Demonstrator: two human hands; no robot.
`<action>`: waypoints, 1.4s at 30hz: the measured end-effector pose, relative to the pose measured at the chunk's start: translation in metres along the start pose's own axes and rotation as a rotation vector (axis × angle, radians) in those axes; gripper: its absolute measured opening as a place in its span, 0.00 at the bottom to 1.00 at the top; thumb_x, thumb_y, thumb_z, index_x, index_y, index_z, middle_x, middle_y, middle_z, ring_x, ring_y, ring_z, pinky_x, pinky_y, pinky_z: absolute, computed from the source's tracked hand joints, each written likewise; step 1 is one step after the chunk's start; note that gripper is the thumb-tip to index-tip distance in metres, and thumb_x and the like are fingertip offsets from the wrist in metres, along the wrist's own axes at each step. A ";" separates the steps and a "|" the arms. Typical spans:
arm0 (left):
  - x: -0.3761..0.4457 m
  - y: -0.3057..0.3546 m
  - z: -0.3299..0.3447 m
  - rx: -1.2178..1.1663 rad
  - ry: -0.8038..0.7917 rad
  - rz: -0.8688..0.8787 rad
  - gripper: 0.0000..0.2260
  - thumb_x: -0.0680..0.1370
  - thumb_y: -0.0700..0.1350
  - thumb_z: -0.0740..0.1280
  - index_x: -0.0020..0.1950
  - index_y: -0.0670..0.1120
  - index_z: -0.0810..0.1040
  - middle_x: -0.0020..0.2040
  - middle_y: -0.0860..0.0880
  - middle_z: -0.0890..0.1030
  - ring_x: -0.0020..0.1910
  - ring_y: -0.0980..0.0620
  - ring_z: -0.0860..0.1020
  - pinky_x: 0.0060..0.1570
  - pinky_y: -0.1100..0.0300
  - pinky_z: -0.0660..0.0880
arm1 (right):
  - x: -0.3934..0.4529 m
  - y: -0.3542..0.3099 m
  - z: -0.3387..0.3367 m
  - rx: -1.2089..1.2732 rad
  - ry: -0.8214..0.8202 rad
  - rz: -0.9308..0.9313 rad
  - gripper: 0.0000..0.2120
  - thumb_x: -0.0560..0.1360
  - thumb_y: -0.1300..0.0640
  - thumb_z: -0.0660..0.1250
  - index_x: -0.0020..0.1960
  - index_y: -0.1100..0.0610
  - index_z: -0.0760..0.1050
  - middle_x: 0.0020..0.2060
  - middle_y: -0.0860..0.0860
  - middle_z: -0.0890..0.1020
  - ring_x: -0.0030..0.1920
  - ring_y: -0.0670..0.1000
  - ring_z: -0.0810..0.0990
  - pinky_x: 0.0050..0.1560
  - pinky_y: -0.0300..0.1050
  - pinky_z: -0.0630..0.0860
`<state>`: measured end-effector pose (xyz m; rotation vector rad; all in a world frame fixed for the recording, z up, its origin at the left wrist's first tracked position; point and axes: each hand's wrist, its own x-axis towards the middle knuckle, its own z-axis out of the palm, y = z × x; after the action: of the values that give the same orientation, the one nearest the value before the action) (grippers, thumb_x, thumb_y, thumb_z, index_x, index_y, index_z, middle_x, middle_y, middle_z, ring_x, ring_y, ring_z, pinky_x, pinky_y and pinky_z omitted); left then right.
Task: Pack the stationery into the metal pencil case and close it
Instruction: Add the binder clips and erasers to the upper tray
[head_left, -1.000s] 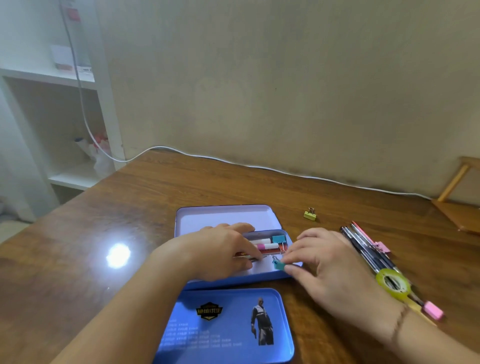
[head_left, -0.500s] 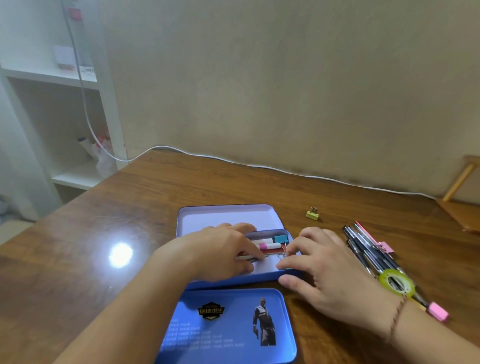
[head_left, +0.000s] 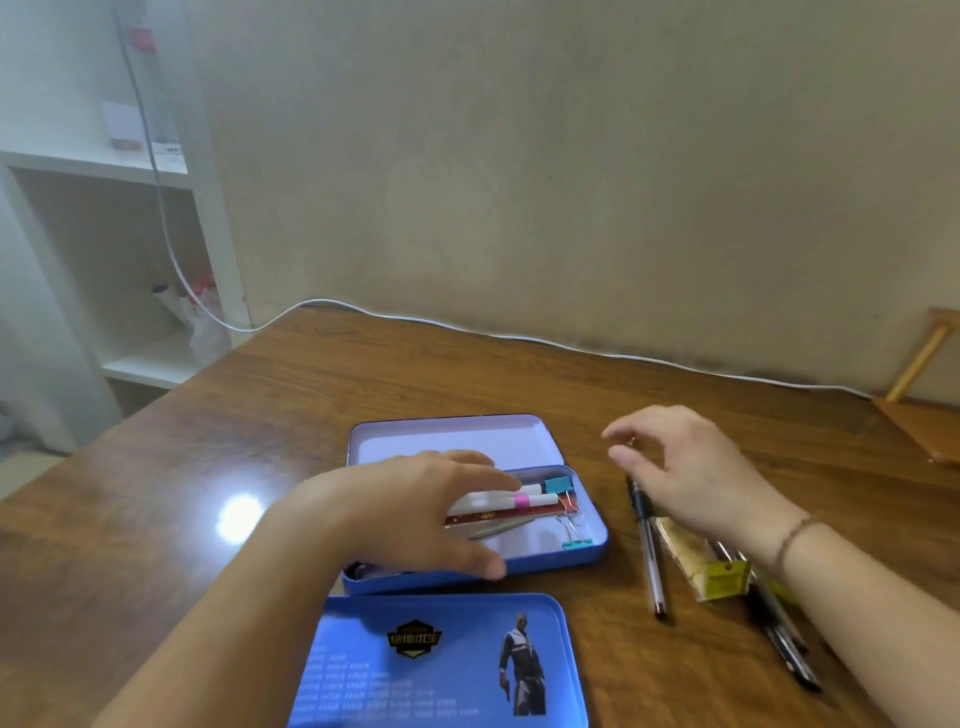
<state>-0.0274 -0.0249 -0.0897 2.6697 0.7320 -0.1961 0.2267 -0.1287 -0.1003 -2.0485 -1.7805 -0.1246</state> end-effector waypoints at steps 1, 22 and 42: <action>0.000 -0.001 0.000 0.011 -0.006 0.005 0.33 0.72 0.66 0.69 0.74 0.67 0.59 0.77 0.64 0.58 0.75 0.56 0.62 0.71 0.51 0.64 | 0.011 0.008 0.000 -0.079 -0.040 0.072 0.10 0.77 0.49 0.64 0.58 0.44 0.77 0.54 0.42 0.80 0.59 0.46 0.73 0.57 0.49 0.74; 0.005 0.000 0.005 0.060 0.022 0.027 0.34 0.73 0.64 0.69 0.75 0.65 0.59 0.77 0.62 0.59 0.73 0.55 0.64 0.69 0.52 0.67 | 0.001 -0.004 -0.007 0.093 -0.050 -0.334 0.09 0.73 0.58 0.71 0.52 0.50 0.81 0.47 0.43 0.83 0.50 0.44 0.79 0.52 0.42 0.77; 0.001 0.003 0.003 0.050 -0.032 0.022 0.32 0.73 0.63 0.70 0.74 0.69 0.60 0.79 0.61 0.52 0.76 0.53 0.59 0.72 0.50 0.64 | -0.013 -0.015 0.010 -0.168 -0.273 -0.486 0.15 0.74 0.58 0.63 0.54 0.42 0.79 0.55 0.42 0.77 0.62 0.48 0.68 0.56 0.47 0.71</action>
<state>-0.0253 -0.0286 -0.0920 2.7136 0.6964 -0.2540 0.2084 -0.1357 -0.1098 -1.7612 -2.4909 -0.1452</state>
